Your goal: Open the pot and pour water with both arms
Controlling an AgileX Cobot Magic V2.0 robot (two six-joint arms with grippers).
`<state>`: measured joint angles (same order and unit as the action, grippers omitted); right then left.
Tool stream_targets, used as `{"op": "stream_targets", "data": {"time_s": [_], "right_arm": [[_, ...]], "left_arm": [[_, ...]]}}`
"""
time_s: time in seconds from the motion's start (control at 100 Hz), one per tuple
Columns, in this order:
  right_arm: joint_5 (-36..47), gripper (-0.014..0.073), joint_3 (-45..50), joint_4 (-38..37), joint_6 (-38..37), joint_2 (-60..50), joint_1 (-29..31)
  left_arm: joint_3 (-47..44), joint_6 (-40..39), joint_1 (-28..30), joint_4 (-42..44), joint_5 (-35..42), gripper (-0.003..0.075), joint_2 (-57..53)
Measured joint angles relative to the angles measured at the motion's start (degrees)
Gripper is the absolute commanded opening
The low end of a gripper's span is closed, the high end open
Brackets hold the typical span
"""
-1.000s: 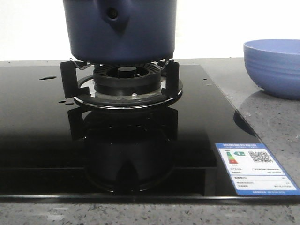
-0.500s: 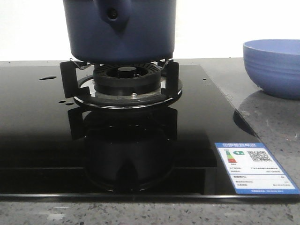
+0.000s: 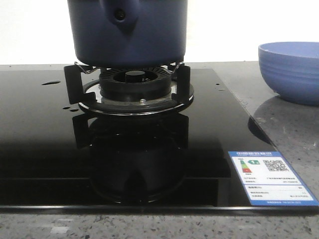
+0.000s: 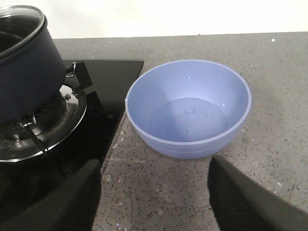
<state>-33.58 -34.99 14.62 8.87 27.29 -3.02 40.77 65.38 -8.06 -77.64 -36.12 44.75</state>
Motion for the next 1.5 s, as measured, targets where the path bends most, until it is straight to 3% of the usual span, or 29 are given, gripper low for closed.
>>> {"op": "stream_targets", "data": {"time_s": [0.12, 0.31, 0.76, 1.5], "right_arm": [[0.3, 0.0436, 0.0, 0.0, 0.1, 0.0, 0.0], [0.3, 0.0436, 0.0, 0.0, 0.1, 0.0, 0.0], [0.3, 0.0436, 0.0, 0.0, 0.2, 0.0, 0.0], [0.3, 0.0436, 0.0, 0.0, 0.2, 0.0, 0.0]], "left_arm": [[3.0, 6.0, -1.5, -1.8, -0.2, 0.0384, 5.9], [9.1, 10.3, -3.2, -2.4, -0.3, 0.0517, 15.3], [21.0, 17.7, -9.9, -2.5, 1.1, 0.0517, 33.0], [29.8, 19.1, -12.9, -2.6, 4.3, 0.0514, 42.8]]}}
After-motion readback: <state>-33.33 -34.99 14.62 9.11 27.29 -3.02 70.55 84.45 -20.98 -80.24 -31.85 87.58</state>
